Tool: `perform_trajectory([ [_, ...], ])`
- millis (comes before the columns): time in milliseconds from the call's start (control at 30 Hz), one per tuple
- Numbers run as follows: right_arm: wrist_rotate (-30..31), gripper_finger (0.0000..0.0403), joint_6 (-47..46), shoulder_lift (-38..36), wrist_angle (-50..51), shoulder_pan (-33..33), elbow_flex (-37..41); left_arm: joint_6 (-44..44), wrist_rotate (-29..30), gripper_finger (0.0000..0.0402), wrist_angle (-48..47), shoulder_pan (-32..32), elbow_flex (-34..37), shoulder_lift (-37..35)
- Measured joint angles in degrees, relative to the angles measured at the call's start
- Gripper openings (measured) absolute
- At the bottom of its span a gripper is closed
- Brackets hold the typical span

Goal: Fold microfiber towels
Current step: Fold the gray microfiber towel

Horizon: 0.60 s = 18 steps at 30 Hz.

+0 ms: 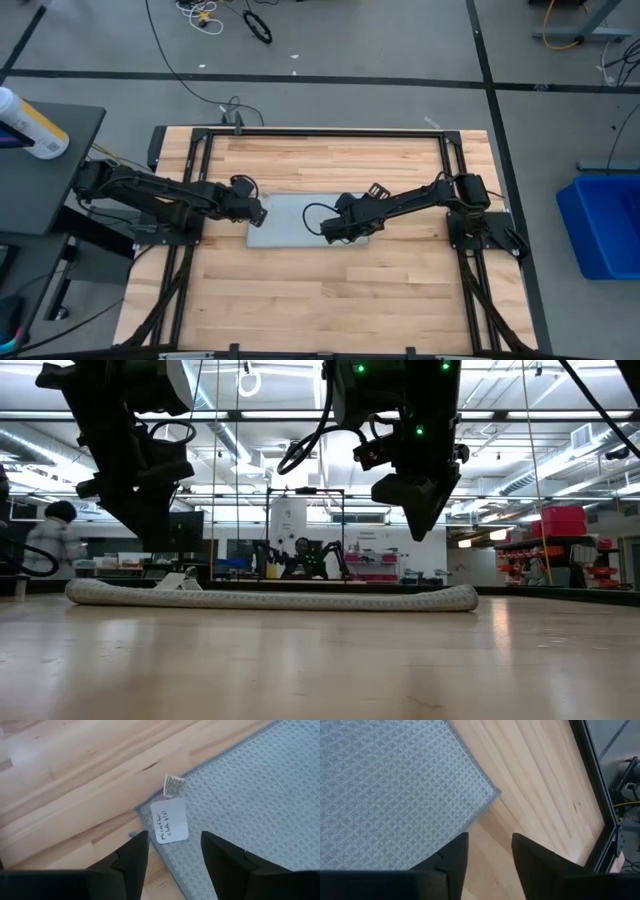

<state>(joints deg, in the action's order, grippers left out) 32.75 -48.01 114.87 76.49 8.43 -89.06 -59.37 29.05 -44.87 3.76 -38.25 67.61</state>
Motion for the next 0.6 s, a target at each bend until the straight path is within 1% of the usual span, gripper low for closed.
perform_trajectory([
  [100,0.0,0.0149,0.0,0.0,0.0,0.1,0.0,-0.3,-0.8,0.0192,-0.1,0.0,0.0,0.0],
  [200,-0.3,0.0146,0.0,0.0,0.0,0.7,0.0,-1.0,-1.9,0.0192,-0.1,0.0,0.0,0.0],
  [467,-2.7,0.0182,-3.4,0.0,-0.3,4.5,0.0,-2.6,-5.6,0.0192,0.5,1.4,0.0,0.0],
  [600,-3.9,0.0183,-5.1,0.0,-1.0,7.2,0.0,-5.0,-6.9,0.0192,1.3,4.0,0.0,0.0],
])
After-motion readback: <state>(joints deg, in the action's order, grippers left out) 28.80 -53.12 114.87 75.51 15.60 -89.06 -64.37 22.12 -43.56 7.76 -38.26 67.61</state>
